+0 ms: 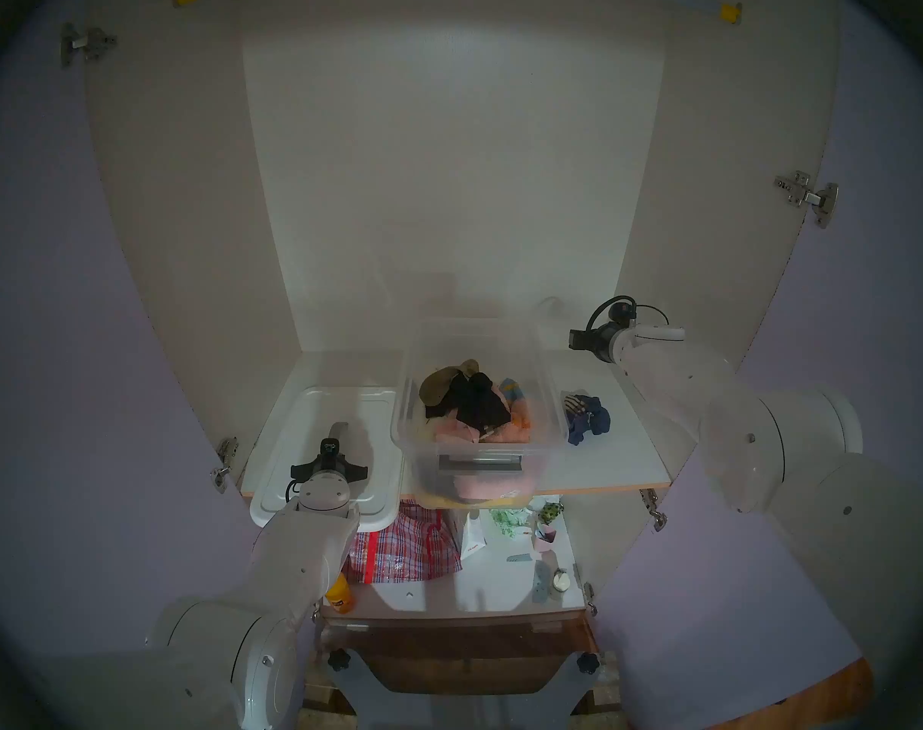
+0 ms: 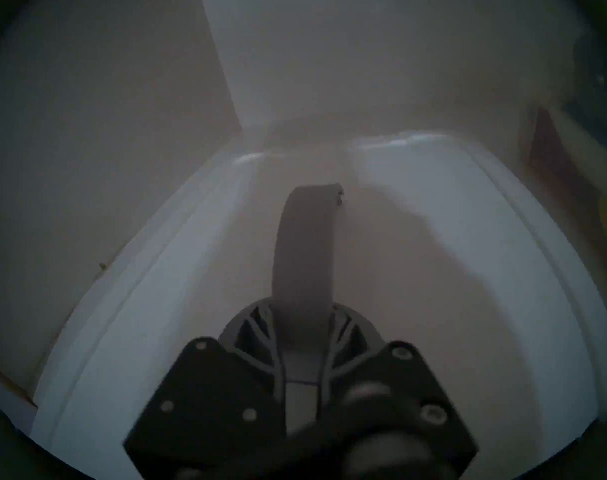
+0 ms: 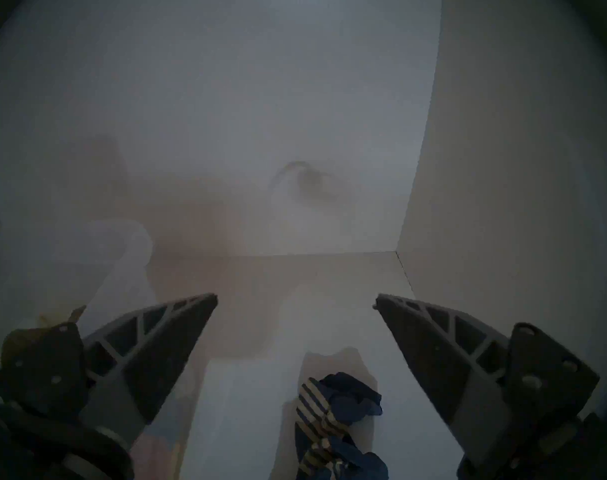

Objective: Take clothing out of the storage bin and put the lid back on the bin

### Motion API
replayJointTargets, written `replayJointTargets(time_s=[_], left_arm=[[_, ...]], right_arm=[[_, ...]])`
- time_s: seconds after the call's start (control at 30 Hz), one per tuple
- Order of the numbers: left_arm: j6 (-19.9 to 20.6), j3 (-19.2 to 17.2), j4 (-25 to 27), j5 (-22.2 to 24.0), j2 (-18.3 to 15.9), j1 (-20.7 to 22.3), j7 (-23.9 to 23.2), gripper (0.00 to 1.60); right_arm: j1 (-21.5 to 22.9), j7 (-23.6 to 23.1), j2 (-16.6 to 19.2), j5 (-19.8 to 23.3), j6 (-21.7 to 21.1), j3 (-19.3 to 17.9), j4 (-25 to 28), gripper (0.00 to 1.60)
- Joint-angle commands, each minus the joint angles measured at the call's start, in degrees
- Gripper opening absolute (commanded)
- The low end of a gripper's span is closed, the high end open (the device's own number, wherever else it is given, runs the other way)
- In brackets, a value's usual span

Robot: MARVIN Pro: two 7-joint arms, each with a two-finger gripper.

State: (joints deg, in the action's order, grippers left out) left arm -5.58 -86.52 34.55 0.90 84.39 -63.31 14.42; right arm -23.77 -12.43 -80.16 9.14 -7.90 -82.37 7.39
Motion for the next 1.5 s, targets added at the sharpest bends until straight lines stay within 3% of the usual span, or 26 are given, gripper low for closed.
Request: replayJointTargets(time_s=[0.0,0.2,0.37,0.5,0.63,0.9,1.13,1.47], left_arm=[[-3.67,-0.66,5.78,-0.03,-0.26,1.71,1.92,0.00],[-4.99,-0.35,12.69,-0.81,-0.47,0.44,3.34,0.00],[-2.81,-0.02,20.02,-1.67,-0.84,-2.95,4.75,0.00],[2.63,1.62,28.04,-4.93,-2.64,-6.82,6.27,0.00],[7.10,3.69,31.75,-8.96,-4.09,-8.03,9.14,0.00],[8.60,10.24,34.29,-21.40,-6.12,-7.68,16.31,0.00],[8.75,11.74,35.95,-29.08,-6.27,-6.55,20.80,0.00],[9.58,12.22,41.25,-32.22,-7.22,-2.93,21.39,0.00]], right_arm=[[1.97,-0.05,-0.03,-0.07,0.89,0.05,1.36,1.60],[2.01,0.00,0.00,-0.14,0.89,0.11,1.39,1.60],[2.02,0.17,-0.04,-0.18,1.06,0.10,1.40,1.60],[2.02,0.21,-0.04,-0.20,1.14,0.11,1.40,1.60],[2.02,0.21,-0.05,-0.21,1.16,0.10,1.39,1.60],[2.02,0.20,-0.04,-0.20,1.07,0.09,1.39,1.60],[2.02,0.19,-0.04,-0.20,1.05,0.09,1.38,1.60],[2.02,0.16,-0.04,-0.18,0.94,0.07,1.36,1.60]])
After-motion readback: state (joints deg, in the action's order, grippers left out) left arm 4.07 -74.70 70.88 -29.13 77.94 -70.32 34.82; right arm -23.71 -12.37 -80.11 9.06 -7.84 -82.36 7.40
